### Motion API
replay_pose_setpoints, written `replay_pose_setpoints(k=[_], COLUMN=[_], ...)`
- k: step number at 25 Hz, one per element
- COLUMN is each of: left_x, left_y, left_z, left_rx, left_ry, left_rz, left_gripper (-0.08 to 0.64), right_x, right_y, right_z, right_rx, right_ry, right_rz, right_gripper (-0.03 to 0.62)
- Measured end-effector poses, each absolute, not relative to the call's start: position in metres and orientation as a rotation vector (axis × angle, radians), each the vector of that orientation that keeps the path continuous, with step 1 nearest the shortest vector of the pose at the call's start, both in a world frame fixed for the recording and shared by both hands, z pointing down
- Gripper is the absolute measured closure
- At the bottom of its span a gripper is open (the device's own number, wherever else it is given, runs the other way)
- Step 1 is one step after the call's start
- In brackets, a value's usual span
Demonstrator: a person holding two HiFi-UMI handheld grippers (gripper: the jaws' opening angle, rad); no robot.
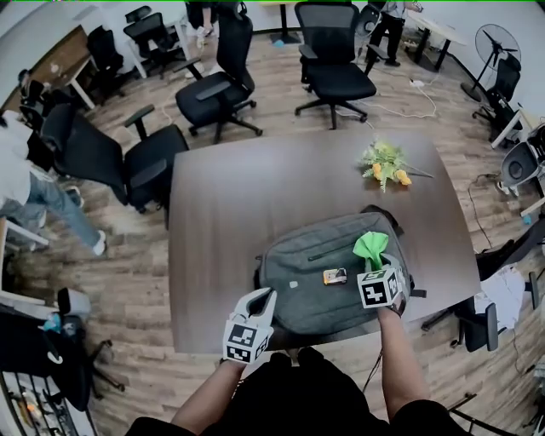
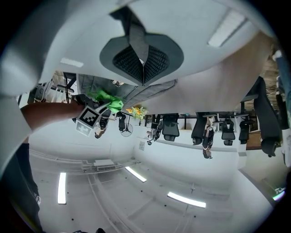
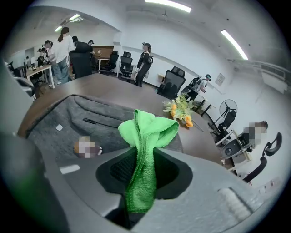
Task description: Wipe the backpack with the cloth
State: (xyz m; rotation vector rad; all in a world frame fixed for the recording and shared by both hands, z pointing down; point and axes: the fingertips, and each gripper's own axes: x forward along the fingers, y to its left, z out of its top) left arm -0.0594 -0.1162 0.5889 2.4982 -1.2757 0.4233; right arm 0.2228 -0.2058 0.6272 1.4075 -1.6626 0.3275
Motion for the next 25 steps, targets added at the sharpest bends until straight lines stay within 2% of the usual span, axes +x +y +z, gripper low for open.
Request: replay_pose_setpoints(k=[12,21,25], left_x=[-0.060,-0.058,-0.063], left_y=[-0.111,-0.111,-0.109], left_z=[0.590,0.587,0.587], left_rx=[2.492,2.481,2.487], left_ry=[-1.285,-1.310,-1.325], left_rz=[0.436,0.425,0.410], left_gripper=[0.538,0.538,0.541], right_x=[0.263,0.237,0.201], right_y=[-0.212,-0.194,-0.178], right_z=[0.597,0.576,0.577], right_rx=[1.458,1.468,1.433], right_ry=[-1.592,-1.710,-1.823], right_rz=[0.192,0.247,0.337], right_gripper=[0.491,0.491,0.491])
